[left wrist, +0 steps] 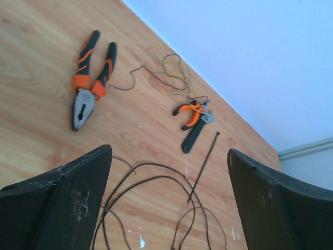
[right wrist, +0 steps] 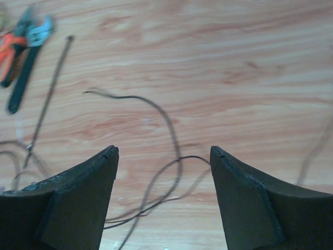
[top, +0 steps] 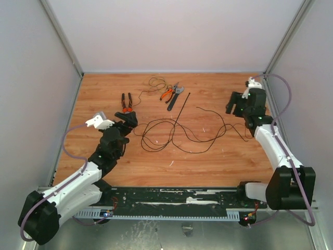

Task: Zip-tie the wires
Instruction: Place the cable at the center of the board, then move the distractor to the center of the board.

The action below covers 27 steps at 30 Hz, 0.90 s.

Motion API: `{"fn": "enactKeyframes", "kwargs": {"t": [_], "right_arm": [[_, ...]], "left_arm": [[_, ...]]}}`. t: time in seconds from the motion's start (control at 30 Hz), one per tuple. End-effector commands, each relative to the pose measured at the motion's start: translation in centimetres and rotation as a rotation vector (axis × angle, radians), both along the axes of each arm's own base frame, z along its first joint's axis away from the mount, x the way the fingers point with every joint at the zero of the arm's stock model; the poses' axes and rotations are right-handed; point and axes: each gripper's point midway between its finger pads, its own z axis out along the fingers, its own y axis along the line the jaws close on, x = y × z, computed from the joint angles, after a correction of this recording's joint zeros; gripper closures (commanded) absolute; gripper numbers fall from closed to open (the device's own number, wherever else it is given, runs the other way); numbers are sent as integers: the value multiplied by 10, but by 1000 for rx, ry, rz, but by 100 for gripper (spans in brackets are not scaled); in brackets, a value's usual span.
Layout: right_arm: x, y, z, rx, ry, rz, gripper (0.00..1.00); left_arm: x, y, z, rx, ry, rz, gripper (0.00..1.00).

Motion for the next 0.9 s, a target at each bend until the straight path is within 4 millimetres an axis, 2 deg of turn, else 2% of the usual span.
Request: {"fn": "enactKeyframes", "kwargs": {"t": [0.0,0.13,0.2,0.3,0.43,0.6,0.63,0.87], "right_arm": [[7,67,14,79,-21,222,25],[9,110,-1,110,4,298,7],[15,125,-7,112,5,312,1],[34,149,-11,109,16,336,1],[74,165,-20,88,35,292,2],[127,186,-34,23,18,230,8],[136,191,-47,15,39,226,13],[184,245,-46,16,-22,287,14]], "left_arm": [[3,-14,42,31,-102,-95,2],[3,-27,64,11,-152,-171,2],[3,-31,73,4,-160,-197,2],[5,-30,80,-5,-143,-215,2],[7,-24,74,-26,-107,-236,2],[4,-19,61,-49,-79,-252,2],[3,-18,60,-51,-76,-252,2],[6,-17,51,-56,-53,-269,2]]}}
